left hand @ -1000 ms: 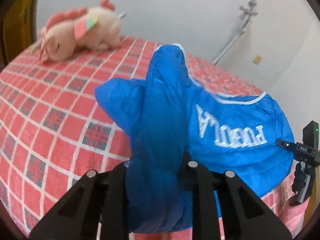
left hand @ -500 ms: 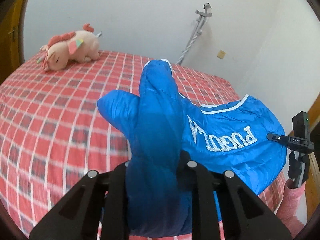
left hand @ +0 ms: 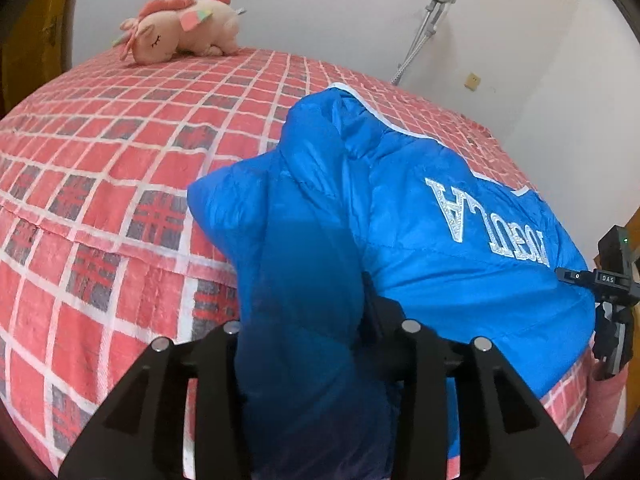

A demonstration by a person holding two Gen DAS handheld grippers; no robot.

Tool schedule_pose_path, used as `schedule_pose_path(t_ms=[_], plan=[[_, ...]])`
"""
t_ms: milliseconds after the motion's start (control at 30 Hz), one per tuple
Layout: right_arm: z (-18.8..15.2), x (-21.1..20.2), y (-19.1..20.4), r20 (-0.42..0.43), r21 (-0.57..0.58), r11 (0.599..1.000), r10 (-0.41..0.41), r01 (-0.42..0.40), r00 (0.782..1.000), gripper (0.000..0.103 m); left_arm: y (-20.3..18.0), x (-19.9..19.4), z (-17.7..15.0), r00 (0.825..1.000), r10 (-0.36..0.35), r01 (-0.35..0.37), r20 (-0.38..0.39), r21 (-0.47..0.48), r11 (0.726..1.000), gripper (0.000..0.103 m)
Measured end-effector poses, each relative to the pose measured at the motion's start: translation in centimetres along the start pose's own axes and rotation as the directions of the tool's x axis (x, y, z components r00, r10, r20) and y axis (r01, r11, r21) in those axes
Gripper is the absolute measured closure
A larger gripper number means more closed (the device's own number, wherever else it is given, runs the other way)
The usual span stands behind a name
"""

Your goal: Fold large clothes

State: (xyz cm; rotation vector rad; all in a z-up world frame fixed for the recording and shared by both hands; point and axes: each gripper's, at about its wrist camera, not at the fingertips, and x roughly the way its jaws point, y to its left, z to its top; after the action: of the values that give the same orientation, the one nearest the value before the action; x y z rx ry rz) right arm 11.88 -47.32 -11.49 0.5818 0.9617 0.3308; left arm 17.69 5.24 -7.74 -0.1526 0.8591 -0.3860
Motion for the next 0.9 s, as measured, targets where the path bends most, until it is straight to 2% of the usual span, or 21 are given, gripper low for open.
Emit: schedule_pose_path(t_ms=[167,233,300,467,533,600,667,767,900], plan=[[-0.6,-0.3,0.3,0.023,-0.017,1.000,-0.019,0.020,1.000,0.066,-0.4,0.1,0.1,0.999,0.031,-0.031,0.006,0.007,0.999,0.066],[-0.7,-0.7,0.7,0.027,-0.030,0.998,-0.046,0.047,0.999,0.061,-0.3,-0.3,0.2,1.000,0.028,-0.028,-0.003,-0.007,1.000,0.064],[-1.0,-1.6,1.6,0.054,-0.065,0.992,-0.105,0.109,0.993,0.055,-0.3,-1.1,0.2,1.000,0.026,-0.026,-0.016,-0.023,0.999,0.058],[-2.6,-5.4,3.5,0.166,-0.129,0.961,-0.224,0.246,0.961,0.053,0.3,-4.2,0.2,0.999,0.049,-0.048,0.021,-0.050,0.998,0.052],[-3.8,-6.6,5.4,0.235,-0.188,0.921,-0.295,0.341,0.926,0.053,0.0,-5.9,0.1,0.995,0.073,-0.069,0.068,-0.052,0.996,0.052],[-4.9,-7.0,7.3,0.280,-0.246,0.892,-0.310,0.380,0.908,0.054,-1.3,-7.4,0.0,0.991,0.077,-0.074,0.113,-0.034,0.997,0.052],[-5.5,-6.9,8.9,0.286,-0.299,0.879,-0.289,0.372,0.913,0.055,-3.4,-7.9,-0.1,0.991,0.054,-0.056,0.126,0.008,0.998,0.052],[-6.0,-6.2,10.3,0.287,-0.346,0.863,-0.276,0.368,0.917,0.057,-6.6,-7.4,-0.7,0.991,0.057,-0.067,0.121,0.075,0.995,0.052],[-5.7,-4.7,10.1,0.286,-0.334,0.851,-0.318,0.405,0.904,0.058,-8.7,-5.0,-1.4,0.992,0.092,-0.103,0.090,0.125,0.987,0.051]])
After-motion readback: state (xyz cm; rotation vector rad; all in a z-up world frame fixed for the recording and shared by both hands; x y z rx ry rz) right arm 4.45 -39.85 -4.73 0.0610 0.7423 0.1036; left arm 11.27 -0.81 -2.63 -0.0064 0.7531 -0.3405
